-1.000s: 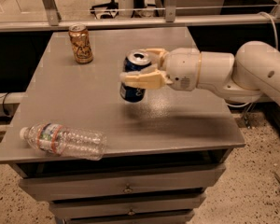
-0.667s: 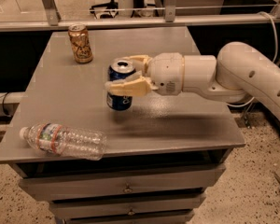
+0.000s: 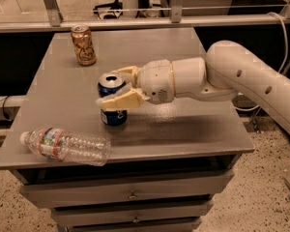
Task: Move pepsi can near water bottle
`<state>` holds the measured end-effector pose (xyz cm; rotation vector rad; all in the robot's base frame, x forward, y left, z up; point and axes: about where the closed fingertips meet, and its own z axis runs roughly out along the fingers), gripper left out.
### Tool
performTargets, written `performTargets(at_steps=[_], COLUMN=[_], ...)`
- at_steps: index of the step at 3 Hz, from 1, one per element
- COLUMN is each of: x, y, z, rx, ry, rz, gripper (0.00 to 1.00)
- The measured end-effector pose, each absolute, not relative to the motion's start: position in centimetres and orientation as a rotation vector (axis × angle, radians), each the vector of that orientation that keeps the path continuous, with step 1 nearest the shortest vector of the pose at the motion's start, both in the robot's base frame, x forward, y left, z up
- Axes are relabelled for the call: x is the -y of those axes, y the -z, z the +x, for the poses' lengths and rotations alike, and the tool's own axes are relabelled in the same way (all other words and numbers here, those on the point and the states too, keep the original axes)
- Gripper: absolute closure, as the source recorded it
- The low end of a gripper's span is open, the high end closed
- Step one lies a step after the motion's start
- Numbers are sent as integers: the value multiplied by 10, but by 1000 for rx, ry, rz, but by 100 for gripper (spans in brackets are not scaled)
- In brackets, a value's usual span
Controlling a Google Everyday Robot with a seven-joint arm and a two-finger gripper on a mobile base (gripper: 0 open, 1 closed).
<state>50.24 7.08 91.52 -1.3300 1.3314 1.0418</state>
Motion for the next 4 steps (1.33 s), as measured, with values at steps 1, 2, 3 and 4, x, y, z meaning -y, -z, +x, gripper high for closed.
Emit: performTargets(at_steps=[1, 2, 3, 4], x=[-77, -81, -85, -87], y=[-914, -914, -913, -911], z=[493, 481, 472, 468], rx=[-1315, -1308, -1306, -1310], ry=[-1046, -1070, -1093, -1108], rz=[-1396, -1419, -1422, -1416], gripper=[75, 52, 28, 5])
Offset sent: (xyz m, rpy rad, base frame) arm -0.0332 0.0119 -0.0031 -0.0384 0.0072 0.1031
